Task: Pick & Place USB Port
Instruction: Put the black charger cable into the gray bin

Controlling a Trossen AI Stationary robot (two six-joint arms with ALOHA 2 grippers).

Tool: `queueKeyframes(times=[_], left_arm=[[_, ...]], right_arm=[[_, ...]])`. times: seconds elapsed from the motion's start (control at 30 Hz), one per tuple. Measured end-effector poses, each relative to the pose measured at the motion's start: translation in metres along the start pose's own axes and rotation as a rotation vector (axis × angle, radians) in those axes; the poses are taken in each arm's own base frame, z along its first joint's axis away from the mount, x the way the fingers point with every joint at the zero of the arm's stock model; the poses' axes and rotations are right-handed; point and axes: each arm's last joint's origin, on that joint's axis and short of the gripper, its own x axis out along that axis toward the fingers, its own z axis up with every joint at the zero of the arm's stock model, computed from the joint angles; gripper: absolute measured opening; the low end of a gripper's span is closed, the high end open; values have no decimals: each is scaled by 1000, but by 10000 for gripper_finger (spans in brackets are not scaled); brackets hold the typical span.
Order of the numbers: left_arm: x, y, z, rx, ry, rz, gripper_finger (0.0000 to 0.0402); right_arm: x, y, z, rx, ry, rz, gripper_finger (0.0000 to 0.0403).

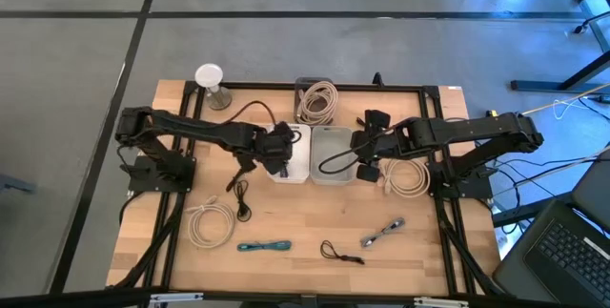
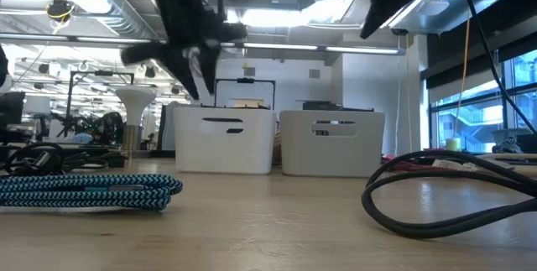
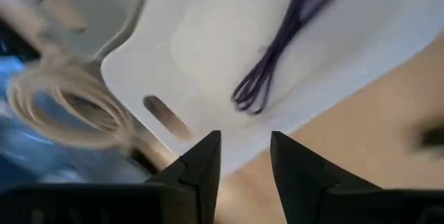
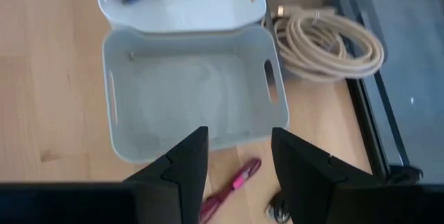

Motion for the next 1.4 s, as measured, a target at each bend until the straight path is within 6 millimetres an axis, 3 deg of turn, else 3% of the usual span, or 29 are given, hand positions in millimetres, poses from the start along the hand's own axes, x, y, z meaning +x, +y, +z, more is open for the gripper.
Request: queueKeyframes(times=[0.27, 0.43, 0.63, 0.87, 1.13, 1.4], left_arm=[[-56, -17, -23, -895, -90, -57, 116], [-66, -40, -44, -1258, -50, -120, 110], [-53, -72, -63, -1395, -56, -72, 103], [-33, -95, -69, -1395, -341, 68, 102], [-27, -98, -68, -1309, -523, 148, 103], [-28, -98, -68, -1332, -538, 130, 100]], right_arm=[[0, -1, -4, 45, 39, -8, 162], [0, -1, -4, 45, 37, -27, 162], [3, -22, -13, 68, 112, -265, 162], [22, -70, -17, 181, 255, -112, 136], [62, -121, -45, 322, 299, 39, 109], [103, -130, -87, 385, 346, 7, 124]])
